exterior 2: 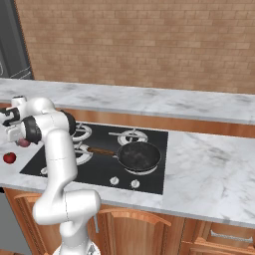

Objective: Place the pan on the front right burner on the stove. Then place the tomato and the onion in the pan and turn on the front right burner.

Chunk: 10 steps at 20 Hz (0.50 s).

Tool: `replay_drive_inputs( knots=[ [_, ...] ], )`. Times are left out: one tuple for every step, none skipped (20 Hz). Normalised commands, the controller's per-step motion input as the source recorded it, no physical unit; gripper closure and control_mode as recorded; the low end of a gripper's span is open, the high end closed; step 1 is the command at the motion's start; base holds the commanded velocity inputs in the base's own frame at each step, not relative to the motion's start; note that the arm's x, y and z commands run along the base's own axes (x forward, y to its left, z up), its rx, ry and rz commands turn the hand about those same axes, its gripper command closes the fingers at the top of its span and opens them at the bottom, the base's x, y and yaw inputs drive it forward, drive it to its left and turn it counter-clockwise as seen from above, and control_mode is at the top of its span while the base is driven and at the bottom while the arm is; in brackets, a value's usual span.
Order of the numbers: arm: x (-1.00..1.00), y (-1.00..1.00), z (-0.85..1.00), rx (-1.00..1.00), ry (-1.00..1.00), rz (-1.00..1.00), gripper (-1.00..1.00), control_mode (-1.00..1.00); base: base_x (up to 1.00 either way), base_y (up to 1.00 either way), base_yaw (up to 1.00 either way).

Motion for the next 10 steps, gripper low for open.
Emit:
replay_drive_inputs(
  knots=[
    [0.00, 0.00, -0.13, 0.01, 0.00, 0.01, 1.00, -1.00, 0.00, 0.00, 0.00],
    [0.00, 0.03, -0.14, 0.00, 0.02, 0.00, 1.00, -1.00, 0.00, 0.00, 0.00],
    [0.00, 0.01, -0.07, 0.00, 0.02, 0.00, 1.00, -1.00, 0.00, 0.00, 0.00],
    [0.00, 0.00, -0.01, 0.00, 0.00, 0.00, 1.00, -1.00, 0.00, 0.00, 0.00],
    [0.00, 0.00, 0.00, 0.00, 0.00, 0.00, 1.00, -1.00, 0.00, 0.00, 0.00],
    [0.00, 0.00, 0.00, 0.00, 0.00, 0.00, 1.00, -1.00, 0.00, 0.00, 0.00],
    [-0.06, 0.00, 0.00, 0.00, 0.00, 0.00, 1.00, -1.00, 0.00, 0.00, 0.00],
    [-0.15, 0.00, 0.18, 0.00, 0.00, 0.00, 1.00, -1.00, 0.00, 0.00, 0.00],
    [-0.24, 0.00, 0.42, 0.00, -0.05, 0.00, 1.00, -1.00, 0.00, 0.00, 0.00],
    [-0.30, 0.00, 0.54, 0.00, -0.07, 0.00, 1.00, -1.00, 0.00, 0.00, 0.00]
  ],
)
